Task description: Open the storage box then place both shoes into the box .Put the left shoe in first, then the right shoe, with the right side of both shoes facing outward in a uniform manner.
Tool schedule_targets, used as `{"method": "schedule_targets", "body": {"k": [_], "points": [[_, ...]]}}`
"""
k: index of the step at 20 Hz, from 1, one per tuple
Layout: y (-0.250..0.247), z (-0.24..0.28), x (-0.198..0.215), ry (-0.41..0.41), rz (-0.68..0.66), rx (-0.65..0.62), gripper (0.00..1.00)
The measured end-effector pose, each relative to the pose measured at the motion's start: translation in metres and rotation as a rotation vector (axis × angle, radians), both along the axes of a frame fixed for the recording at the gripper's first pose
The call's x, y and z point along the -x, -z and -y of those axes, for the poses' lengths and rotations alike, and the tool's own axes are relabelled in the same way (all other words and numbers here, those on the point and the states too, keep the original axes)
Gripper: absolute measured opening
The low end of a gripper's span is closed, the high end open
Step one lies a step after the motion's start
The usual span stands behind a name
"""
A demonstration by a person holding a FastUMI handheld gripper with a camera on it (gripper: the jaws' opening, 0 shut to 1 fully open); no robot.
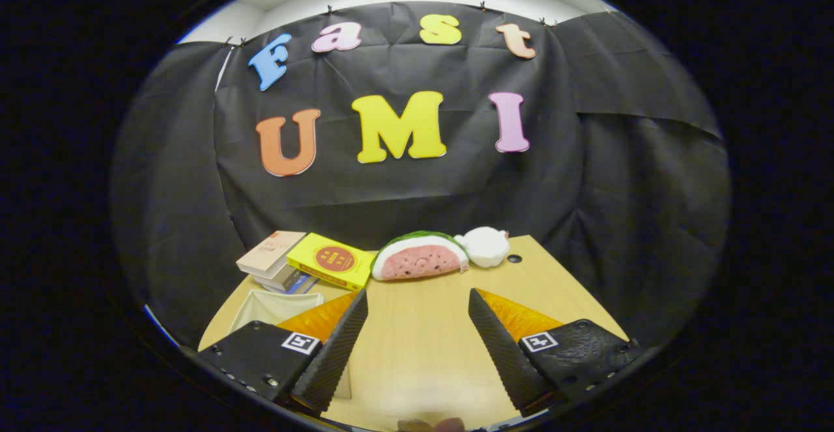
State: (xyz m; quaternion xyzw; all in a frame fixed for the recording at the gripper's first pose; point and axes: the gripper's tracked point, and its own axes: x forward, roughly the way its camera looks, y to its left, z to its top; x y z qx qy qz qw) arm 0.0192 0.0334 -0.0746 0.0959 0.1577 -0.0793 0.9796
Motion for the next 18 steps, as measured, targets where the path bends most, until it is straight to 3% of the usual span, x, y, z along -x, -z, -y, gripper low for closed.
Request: {"method": "schedule_targets", "body": {"k": [9, 18], "points": [[-0.048, 0.071, 0.03, 0.041, 0.122, -0.01, 0.96], [-0.049, 0.08, 0.053, 0.041, 0.15, -0.018, 0.96]]}}
